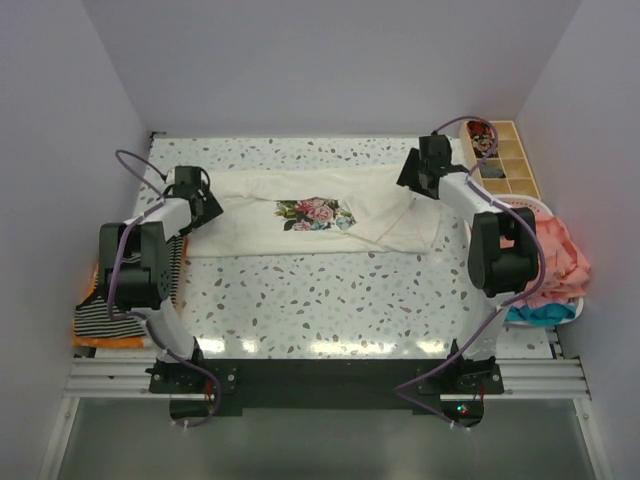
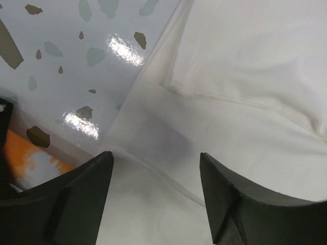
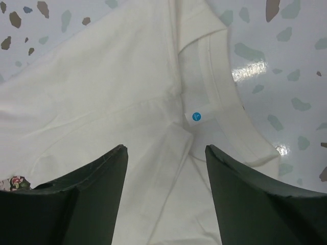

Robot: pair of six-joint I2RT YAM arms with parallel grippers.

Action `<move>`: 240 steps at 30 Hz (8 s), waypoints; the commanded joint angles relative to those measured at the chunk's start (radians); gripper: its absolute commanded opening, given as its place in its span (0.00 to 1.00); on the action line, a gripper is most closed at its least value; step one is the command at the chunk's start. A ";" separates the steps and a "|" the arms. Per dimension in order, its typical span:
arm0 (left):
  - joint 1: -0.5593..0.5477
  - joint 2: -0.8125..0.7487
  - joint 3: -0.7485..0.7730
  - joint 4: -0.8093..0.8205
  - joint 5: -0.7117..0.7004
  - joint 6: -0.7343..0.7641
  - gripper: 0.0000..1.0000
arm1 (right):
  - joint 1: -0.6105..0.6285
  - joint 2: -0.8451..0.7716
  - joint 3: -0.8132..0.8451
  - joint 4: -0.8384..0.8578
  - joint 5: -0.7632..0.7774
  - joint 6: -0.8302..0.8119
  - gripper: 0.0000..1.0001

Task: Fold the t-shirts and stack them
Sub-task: Fold the other side of the tshirt into a rectangle, then rotate the tshirt 90 degrees, then grab the bottom of the folded rectangular tshirt with both arms

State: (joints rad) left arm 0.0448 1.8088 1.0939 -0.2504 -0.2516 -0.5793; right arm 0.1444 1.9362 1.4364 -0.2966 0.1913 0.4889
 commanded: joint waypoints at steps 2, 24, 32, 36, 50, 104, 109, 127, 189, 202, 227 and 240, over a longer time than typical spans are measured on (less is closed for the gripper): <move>0.007 -0.164 -0.028 0.095 0.030 0.015 1.00 | -0.003 -0.151 0.001 0.076 -0.015 -0.035 0.74; -0.037 -0.399 -0.313 0.189 0.285 -0.004 1.00 | 0.000 -0.123 -0.274 0.022 -0.526 0.149 0.68; -0.037 -0.399 -0.321 0.184 0.282 -0.002 1.00 | 0.001 -0.083 -0.277 0.027 -0.538 0.154 0.67; -0.037 -0.391 -0.321 0.183 0.282 -0.001 1.00 | 0.004 -0.063 -0.287 0.086 -0.558 0.168 0.65; -0.037 -0.352 -0.307 0.181 0.284 -0.002 1.00 | 0.009 -0.014 -0.243 0.146 -0.604 0.172 0.15; -0.076 0.334 0.285 0.310 0.566 0.142 1.00 | 0.067 -0.014 -0.093 -0.120 -0.261 0.025 0.66; -0.086 0.288 0.157 0.209 0.503 0.105 1.00 | 0.060 0.049 -0.036 -0.206 -0.139 0.036 0.73; -0.457 -0.195 -0.436 0.172 0.600 -0.085 1.00 | 0.047 0.665 0.969 -0.549 -0.280 0.008 0.75; -0.338 0.989 1.338 0.135 0.856 0.177 1.00 | 0.369 -0.594 -0.648 -0.128 -0.791 -0.015 0.81; -0.329 0.600 0.938 0.307 0.815 0.229 1.00 | 0.465 -0.553 -0.562 -0.088 -0.823 -0.036 0.81; -0.362 -0.615 -0.259 0.148 0.184 0.099 1.00 | 0.753 -0.287 -0.373 -0.223 -0.262 -0.184 0.78; -0.362 -0.902 -0.381 -0.007 0.098 0.047 1.00 | 0.756 -0.356 -0.444 -0.208 -0.243 -0.162 0.79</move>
State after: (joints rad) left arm -0.3210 0.9081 0.7334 -0.2222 -0.1146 -0.5064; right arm 0.8921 1.6142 1.0096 -0.5121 -0.0441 0.3241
